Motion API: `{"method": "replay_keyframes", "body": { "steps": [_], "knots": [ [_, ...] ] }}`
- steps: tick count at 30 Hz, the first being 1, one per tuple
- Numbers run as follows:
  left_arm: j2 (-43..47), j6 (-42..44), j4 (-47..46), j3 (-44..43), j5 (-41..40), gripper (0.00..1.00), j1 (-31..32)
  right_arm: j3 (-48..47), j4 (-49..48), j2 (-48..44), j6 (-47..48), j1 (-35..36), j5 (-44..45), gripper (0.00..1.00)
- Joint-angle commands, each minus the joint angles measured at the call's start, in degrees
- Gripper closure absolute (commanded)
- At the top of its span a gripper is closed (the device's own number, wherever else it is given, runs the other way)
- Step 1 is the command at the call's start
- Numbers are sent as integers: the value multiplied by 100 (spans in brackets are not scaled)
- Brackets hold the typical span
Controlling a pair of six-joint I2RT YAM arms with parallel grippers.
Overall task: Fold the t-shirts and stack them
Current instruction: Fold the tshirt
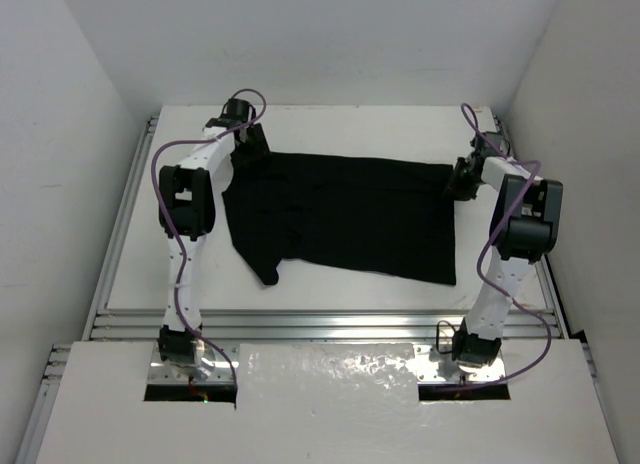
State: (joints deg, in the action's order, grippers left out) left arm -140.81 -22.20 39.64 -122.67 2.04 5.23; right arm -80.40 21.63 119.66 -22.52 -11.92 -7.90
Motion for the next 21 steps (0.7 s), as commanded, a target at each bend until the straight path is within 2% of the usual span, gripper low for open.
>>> {"method": "replay_keyframes", "body": {
  "steps": [1,11,18,20,21],
  "knots": [
    [142,101,-167,15,33,40,48,-257,-194,67,-6,-29,-1,73],
    [98,119,-184,50,-11,42,48,-678,-89,321,20,-38,-115,76],
    [72,137,-176,68,-11,42,48,-784,-80,453,73,-38,-71,81],
    [80,137,-176,77,-2,43,39,-854,-62,480,152,-29,-80,91],
    [80,137,-176,85,-2,43,48,-881,-36,488,187,-29,7,92]
  ]
}}
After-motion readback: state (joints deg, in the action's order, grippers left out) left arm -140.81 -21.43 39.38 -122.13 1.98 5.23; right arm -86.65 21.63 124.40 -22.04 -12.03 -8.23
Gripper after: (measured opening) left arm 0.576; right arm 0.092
